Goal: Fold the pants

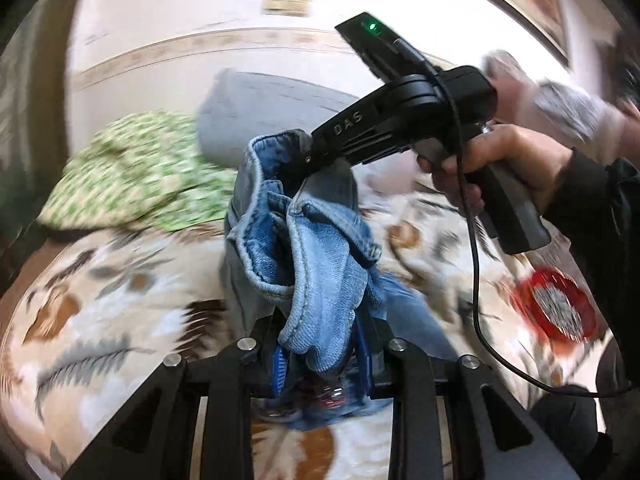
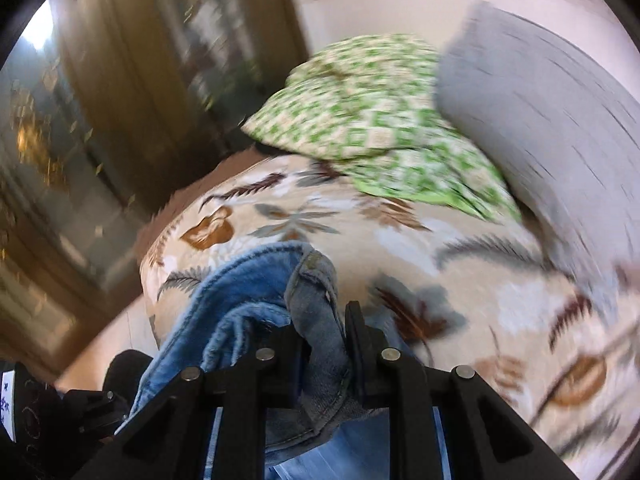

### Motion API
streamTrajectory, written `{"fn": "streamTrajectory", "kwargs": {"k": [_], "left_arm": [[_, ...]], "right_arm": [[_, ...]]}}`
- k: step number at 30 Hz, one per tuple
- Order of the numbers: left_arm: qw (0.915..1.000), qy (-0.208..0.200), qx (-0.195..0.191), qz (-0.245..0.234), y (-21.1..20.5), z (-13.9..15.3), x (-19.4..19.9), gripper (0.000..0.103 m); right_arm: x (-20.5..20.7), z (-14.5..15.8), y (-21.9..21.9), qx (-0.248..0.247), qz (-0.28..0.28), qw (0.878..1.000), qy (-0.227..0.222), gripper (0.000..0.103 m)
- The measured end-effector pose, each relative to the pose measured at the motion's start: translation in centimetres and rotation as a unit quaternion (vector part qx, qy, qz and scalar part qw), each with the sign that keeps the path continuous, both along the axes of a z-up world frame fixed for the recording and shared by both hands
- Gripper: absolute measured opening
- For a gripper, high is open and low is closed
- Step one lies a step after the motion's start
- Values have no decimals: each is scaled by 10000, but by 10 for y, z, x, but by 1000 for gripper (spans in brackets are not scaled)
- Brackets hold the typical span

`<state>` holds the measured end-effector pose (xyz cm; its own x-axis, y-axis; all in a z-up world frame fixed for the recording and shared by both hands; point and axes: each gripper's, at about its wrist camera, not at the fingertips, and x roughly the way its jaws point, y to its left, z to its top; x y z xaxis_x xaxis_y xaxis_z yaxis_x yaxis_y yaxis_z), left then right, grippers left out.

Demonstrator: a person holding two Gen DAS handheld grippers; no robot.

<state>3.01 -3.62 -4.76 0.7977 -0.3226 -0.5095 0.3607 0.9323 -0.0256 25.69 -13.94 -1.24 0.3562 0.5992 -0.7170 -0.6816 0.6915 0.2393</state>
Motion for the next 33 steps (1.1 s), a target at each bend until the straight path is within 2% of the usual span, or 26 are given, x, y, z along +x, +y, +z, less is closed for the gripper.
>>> {"fn": "streamTrajectory", "kwargs": {"k": [3,7,11,14,15,17,20,22,24,29,30,31,33], "left_arm": [[9989,146,204,-385,-29,-10,5,28],[9958,358,446,-718,-58,-29,14,28],[9916,593,762,-858,-85,-50,28,28],[9878,835,963,-893,-100,-67,39,28],[9861,907,1056,-910,-106,-74,42,27],[9836,931,1218,-955,-113,-85,43,27],[9819,1062,1218,-990,-116,-94,46,27],[9807,1060,1307,-998,-119,-98,47,27],[9797,1084,1363,-989,-124,-102,49,27],[9785,1094,1421,-1020,-130,-105,53,29],[9795,1045,1368,-1042,-129,-102,50,39],[9804,989,1284,-1117,-128,-97,46,55],[9821,868,1126,-1237,-123,-85,37,73]], "right_arm": [[0,-19,-48,303,-485,9981,248,20],[4,-56,-107,759,-1074,9893,628,20],[15,-89,-132,937,-1380,9821,877,20],[27,-115,-141,817,-1598,9781,1052,20],[31,-123,-144,789,-1673,9759,1159,23],[36,-134,-152,787,-1856,9706,1316,23],[37,-137,-165,922,-1964,9668,1349,28],[35,-133,-172,887,-2021,9667,1293,47],[32,-126,-181,736,-2197,9661,1135,56],[21,-112,-199,613,-2473,9620,983,58],[17,-107,-203,645,-2537,9607,929,61],[15,-103,-207,686,-2570,9598,899,62],[6,-91,-213,774,-2650,9580,769,62]]}}
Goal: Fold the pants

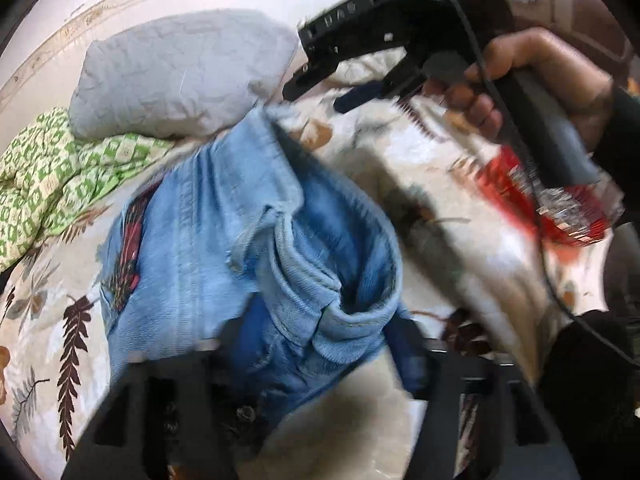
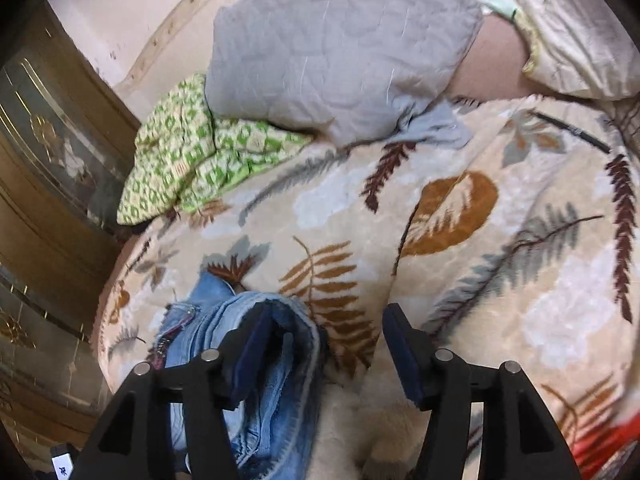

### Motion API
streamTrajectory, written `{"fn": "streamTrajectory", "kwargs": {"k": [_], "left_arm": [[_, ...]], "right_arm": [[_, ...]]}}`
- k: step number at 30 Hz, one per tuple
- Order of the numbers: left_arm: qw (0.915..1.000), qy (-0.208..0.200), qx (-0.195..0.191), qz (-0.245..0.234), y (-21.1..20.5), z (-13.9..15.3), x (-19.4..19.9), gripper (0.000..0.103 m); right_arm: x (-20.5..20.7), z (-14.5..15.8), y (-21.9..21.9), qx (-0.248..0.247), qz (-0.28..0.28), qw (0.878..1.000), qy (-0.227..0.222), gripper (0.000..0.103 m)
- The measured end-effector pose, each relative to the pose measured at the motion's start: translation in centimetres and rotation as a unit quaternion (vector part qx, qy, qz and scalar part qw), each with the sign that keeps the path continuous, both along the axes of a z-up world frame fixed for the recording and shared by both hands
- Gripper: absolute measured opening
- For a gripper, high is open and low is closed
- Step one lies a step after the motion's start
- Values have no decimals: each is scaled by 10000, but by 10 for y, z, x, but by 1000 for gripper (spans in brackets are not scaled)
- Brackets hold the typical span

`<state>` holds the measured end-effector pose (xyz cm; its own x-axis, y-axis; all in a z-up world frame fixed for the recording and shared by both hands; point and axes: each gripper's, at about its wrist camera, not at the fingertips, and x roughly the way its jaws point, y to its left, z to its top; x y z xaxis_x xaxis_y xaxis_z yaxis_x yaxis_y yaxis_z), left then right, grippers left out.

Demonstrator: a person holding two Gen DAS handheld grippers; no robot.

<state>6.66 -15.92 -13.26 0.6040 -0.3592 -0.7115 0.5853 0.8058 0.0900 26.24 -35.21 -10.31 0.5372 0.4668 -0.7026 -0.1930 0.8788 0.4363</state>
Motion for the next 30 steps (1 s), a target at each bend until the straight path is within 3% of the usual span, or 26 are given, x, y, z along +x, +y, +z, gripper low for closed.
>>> {"fn": "streamTrajectory", "kwargs": {"k": [3,5,9,13,18,24,29,30], "left_arm": [[9994,-275,-181,-134,11,24,-19,78],[9989,-278,-348,-129,22,40,-23,78],[9964,-234,-809,45,60,72,-13,89],[9933,157,-1110,270,102,85,25,91],[9869,800,-1287,558,133,70,89,92],[9650,1776,-1769,771,142,30,161,92],[9352,2647,-2163,923,136,-5,206,92],[9255,2844,-2324,924,136,-12,213,92]], "right_arm": [[-13,16,-2,-48,5,9999,-163,63],[-23,29,-1,-102,8,9995,-307,63],[-47,53,3,-157,11,9981,-588,65],[-74,68,8,-282,55,9961,-829,70],[-111,57,27,-403,296,9950,-870,75],[-141,7,75,-760,768,9921,-643,76],[-134,-17,95,-626,808,9935,-509,76],[-132,-20,97,-580,792,9940,-473,75]]}}
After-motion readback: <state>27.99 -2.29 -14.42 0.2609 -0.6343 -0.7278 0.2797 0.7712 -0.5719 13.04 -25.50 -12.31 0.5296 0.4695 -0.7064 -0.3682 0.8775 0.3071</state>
